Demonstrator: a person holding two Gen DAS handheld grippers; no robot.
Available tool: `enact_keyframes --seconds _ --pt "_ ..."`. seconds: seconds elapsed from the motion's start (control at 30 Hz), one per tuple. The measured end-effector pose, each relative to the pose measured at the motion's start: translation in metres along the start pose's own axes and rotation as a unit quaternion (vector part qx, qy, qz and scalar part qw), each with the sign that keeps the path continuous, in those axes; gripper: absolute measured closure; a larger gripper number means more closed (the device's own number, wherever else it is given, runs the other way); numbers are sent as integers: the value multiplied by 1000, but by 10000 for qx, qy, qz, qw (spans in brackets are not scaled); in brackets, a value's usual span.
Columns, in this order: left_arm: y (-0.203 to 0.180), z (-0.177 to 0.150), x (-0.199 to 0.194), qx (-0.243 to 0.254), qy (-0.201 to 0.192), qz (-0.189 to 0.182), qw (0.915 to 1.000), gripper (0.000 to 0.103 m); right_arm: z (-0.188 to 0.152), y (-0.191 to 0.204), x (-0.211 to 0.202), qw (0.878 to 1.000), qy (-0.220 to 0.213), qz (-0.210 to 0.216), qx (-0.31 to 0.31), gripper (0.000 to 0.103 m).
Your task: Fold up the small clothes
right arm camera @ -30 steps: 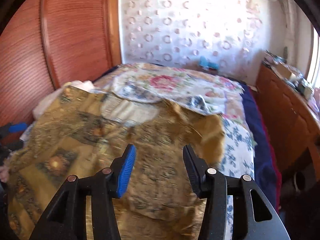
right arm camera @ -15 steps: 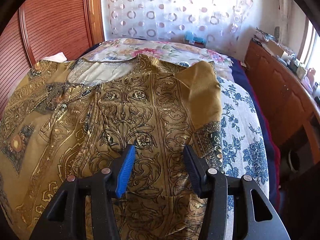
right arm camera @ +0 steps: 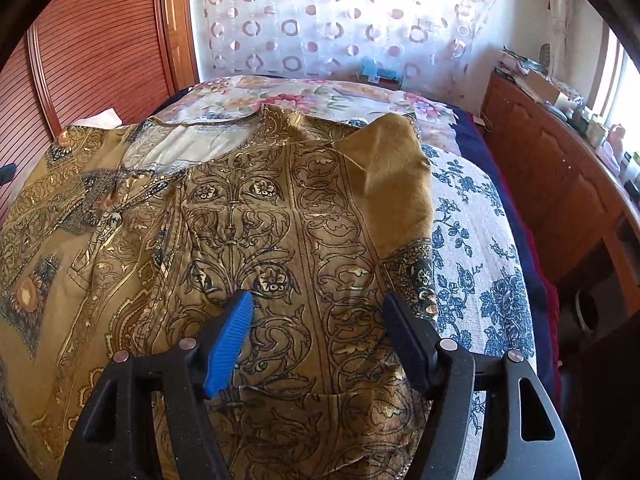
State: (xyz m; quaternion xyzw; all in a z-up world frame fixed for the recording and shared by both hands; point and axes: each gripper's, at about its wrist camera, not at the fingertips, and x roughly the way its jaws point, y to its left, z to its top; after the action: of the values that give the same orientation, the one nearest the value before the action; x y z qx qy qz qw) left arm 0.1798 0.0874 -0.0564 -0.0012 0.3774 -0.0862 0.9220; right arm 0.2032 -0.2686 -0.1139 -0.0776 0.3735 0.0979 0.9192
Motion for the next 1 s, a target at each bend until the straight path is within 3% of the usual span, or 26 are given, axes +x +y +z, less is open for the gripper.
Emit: enact_keyframes --seconds 0.07,0.4,0.5,0.63,1.0 --pt "5 2 11 -55 171 25 9998 67 0 0 0 10000 -1 -3 -2 32" --pt "13 11 47 -7 511 206 9985 67 -1 -2 0 10000 -4 -3 -8 32" --pt "12 13 53 63 599 298 9977 77 -1 -2 0 10000 -4 -6 -10 31" --pt "12 12 50 118 522 358 9979 96 -1 -2 0 10000 -4 -4 -12 31" --pt "1 16 21 183 44 319 9993 97 -1 -5 0 10000 5 18 3 30"
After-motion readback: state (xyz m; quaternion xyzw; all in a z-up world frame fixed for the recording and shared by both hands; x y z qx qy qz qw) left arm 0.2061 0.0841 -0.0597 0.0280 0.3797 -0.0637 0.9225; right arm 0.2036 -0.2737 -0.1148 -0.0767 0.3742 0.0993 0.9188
